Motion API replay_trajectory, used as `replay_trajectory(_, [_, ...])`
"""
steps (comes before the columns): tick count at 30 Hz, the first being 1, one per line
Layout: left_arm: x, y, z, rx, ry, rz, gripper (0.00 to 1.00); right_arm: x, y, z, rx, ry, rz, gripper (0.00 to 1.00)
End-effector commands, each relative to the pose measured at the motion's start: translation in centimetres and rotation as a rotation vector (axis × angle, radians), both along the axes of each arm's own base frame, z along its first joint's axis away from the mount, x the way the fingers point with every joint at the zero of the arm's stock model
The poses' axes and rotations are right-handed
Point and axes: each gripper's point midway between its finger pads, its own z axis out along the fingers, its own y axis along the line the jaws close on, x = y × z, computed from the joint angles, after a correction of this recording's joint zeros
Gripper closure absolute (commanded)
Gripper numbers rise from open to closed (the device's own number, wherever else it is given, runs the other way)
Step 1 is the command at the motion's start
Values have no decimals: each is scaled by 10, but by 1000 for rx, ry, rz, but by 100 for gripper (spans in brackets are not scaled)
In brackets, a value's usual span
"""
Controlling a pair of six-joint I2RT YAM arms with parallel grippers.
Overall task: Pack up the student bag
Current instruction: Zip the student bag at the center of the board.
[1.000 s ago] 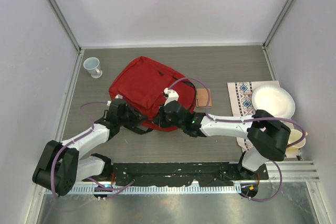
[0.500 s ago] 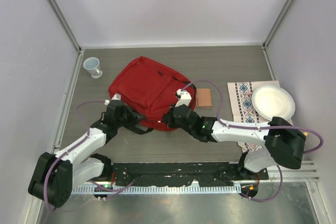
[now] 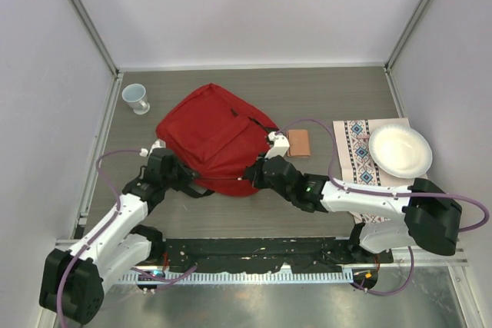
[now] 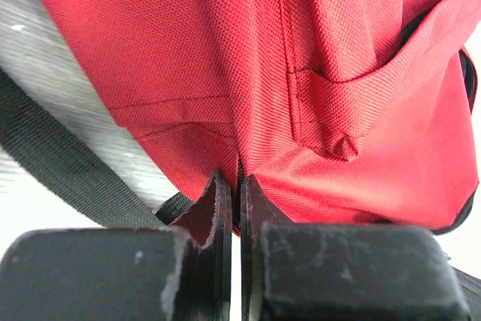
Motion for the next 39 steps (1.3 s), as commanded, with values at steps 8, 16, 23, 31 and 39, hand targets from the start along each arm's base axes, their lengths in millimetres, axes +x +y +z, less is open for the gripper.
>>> replay_trajectory(8, [-16, 75, 23, 241, 26, 153, 100, 7, -16, 35, 12, -124, -17, 99])
replay_trajectory(16, [-17, 37, 45, 14, -40, 63, 50, -15, 15, 36, 85, -98, 175, 99])
replay_trajectory(23, [-37, 40, 87, 5, -190, 40, 22, -25, 21, 40, 55, -93, 260, 99])
replay_trajectory(31, [-37, 18, 141, 209, -341, -292, 17, -26, 16, 46, -32, -79, 292, 99])
replay_trajectory(39, [-50, -33, 123, -132, -172, -149, 17, -8, 24, 40, -22, -46, 204, 99])
